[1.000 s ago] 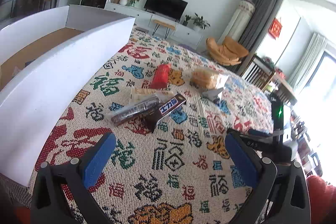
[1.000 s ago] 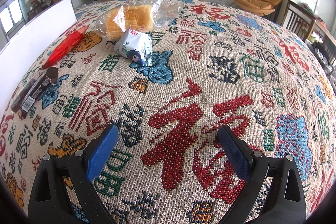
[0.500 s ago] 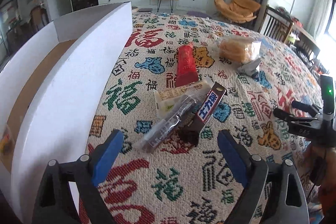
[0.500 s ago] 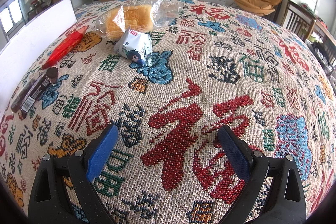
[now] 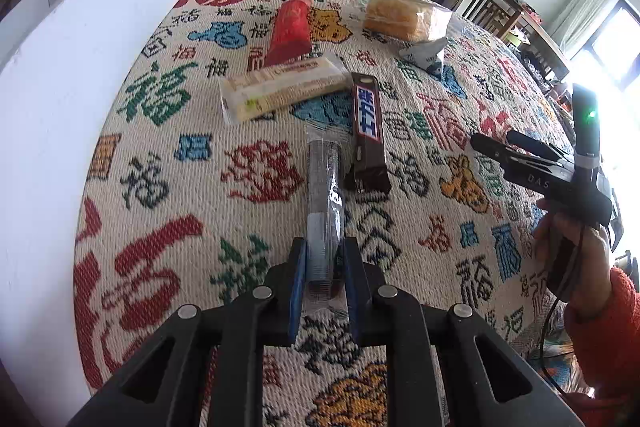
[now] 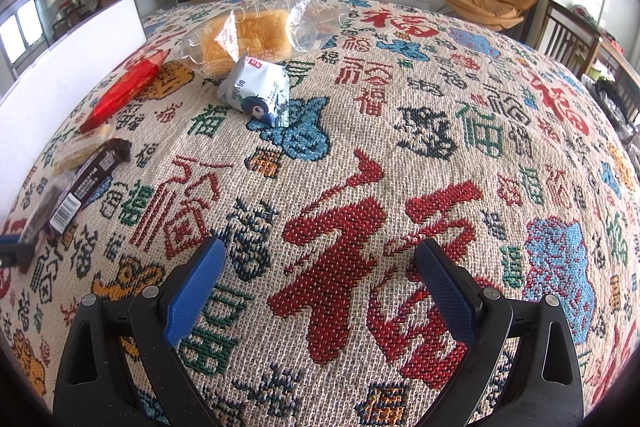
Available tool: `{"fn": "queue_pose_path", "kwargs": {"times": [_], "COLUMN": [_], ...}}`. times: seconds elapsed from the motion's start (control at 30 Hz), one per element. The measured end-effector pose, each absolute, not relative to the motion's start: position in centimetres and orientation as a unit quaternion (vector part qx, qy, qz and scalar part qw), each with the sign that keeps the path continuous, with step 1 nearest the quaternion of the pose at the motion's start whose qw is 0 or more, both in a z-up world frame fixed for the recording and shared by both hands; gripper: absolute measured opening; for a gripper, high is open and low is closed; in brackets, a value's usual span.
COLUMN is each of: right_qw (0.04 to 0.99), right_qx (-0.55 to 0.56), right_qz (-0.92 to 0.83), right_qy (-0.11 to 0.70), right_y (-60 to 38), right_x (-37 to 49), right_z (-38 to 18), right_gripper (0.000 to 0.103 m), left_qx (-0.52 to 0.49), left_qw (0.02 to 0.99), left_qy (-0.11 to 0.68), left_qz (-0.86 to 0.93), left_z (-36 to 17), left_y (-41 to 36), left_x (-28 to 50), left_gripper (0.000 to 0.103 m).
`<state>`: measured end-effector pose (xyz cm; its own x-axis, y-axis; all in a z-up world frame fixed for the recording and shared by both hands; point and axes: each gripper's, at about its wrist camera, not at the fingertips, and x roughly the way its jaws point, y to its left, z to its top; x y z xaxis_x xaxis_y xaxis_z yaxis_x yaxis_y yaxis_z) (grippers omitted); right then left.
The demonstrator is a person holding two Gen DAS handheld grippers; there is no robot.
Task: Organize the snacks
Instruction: 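Reach the left gripper to the clear tube snack with dark filling and grasp it, then grasp the white-and-blue packet with the right gripper while the left gripper holds the tube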
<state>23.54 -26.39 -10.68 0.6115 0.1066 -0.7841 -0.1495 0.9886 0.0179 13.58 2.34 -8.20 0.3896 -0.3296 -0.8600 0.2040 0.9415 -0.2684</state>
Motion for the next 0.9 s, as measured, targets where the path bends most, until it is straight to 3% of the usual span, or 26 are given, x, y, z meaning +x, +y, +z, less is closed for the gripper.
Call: {"fn": "queue_pose_path", "kwargs": {"times": [0.1,0.2,0.27,0.33,0.37,0.43,0.5,0.57,0.6,0.67,0.7,0.9], "right_qw": [0.897,0.897,0.897,0.897,0.897,0.897,0.897,0.897,0.897,0.897,0.897,0.912], "right_qx": [-0.025,-0.025,-0.025,-0.025,-0.025,-0.024,-0.024,-0.025,-0.025,-0.026,-0.026,-0.032], "right_qz": [0.071,0.071,0.071,0.071,0.071,0.071,0.071,0.071,0.071,0.071,0.070,0.140], "right_qy": [0.435,0.435,0.435,0.435,0.435,0.435,0.435,0.435,0.435,0.435,0.435,0.385], "right_y": [-26.4,-26.4,-26.4,-26.4,-26.4,-26.4,-26.4,-26.4,-26.4,-26.4,-26.4,-25.2], "right_x": [23.6,23.6,23.6,23.6,23.6,23.6,23.5,23.6,23.5,23.6,23.6,25.4], "right_z": [-10.7,-10.7,-10.7,-10.7,-10.7,-10.7,-10.7,-10.7,-10.7,-10.7,-10.7,-7.0], "right_gripper": [0.098,0.098,0.098,0.098,0.098,0.098,0.098,0.098,0.098,0.098,0.098,0.095], "left_qx": [-0.067,-0.052,-0.050,-0.029,-0.017,-0.008,-0.005,0.002,0.001,-0.002,-0.008,-0.041], "left_qw": [0.840,0.845,0.848,0.858,0.865,0.867,0.874,0.878,0.880,0.884,0.886,0.892], "left_qy": [0.521,0.517,0.511,0.501,0.493,0.490,0.481,0.476,0.473,0.465,0.462,0.448], "left_qz": [-0.137,-0.128,-0.131,-0.106,-0.096,-0.089,-0.072,-0.056,-0.052,-0.042,-0.040,-0.039], "left_z": [-8.2,-8.2,-8.1,-8.0,-7.9,-8.3,-8.7,-8.7,-8.7,-8.7,-8.7,-8.3], "left_y": [2.3,1.7,1.2,0.5,0.3,0.1,0.4,0.6,0.8,1.2,1.4,2.5], "left_x": [12.9,13.6,14.2,14.5,14.5,14.6,14.3,14.1,14.1,13.9,13.9,13.6], "left_gripper": [0.020,0.029,0.061,0.084,0.084,0.082,0.071,0.054,0.051,0.027,0.023,0.019]}}
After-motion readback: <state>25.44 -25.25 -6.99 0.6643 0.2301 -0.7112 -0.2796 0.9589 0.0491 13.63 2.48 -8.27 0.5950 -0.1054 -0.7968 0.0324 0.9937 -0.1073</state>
